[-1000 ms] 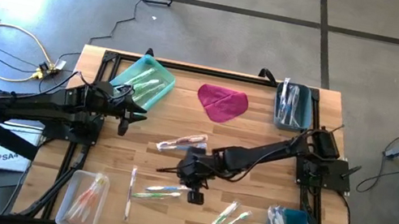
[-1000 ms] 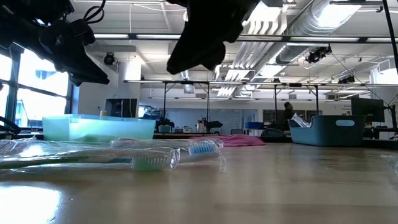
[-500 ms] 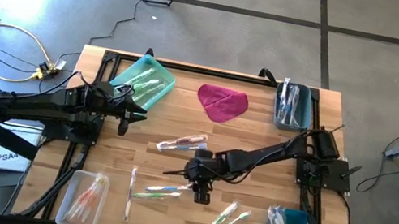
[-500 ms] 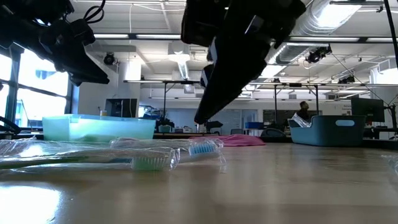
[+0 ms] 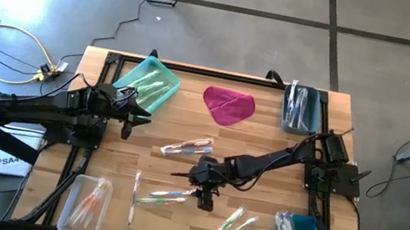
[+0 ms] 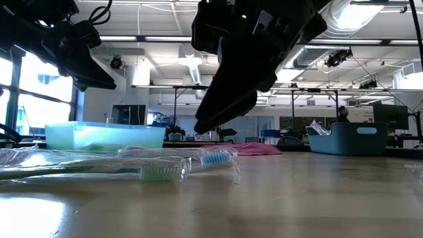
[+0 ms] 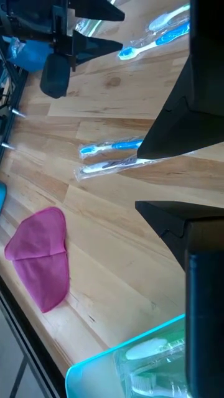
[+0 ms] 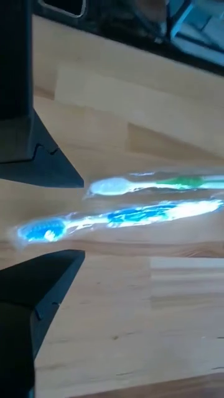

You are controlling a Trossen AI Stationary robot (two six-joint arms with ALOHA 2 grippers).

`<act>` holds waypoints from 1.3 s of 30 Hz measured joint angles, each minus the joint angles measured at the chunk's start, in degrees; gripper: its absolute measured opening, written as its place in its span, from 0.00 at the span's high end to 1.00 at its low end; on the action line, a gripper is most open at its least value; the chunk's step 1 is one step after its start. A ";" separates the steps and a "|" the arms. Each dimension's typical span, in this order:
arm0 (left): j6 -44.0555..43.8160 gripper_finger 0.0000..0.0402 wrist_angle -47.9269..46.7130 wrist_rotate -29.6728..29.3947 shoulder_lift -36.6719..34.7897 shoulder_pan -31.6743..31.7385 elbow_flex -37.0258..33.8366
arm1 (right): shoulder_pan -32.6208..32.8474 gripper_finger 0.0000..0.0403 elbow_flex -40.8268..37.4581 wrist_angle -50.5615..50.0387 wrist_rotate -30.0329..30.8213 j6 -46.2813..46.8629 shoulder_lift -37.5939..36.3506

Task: Pick & Place Toothbrushes
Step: Put the blue toothbrush to the light blue bin

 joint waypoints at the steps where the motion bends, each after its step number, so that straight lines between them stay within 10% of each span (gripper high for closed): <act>1: 0.02 0.71 0.00 0.00 0.00 0.00 0.00 | 0.10 0.59 -0.22 0.72 0.02 0.13 0.00; 27: 0.00 0.71 -3.48 -0.11 0.00 0.00 0.07 | 0.13 0.60 -0.20 1.64 -0.78 0.57 5.38; 39: -0.59 0.71 -3.85 -0.75 0.00 0.00 0.07 | 0.10 0.81 -0.20 1.58 0.44 0.48 5.49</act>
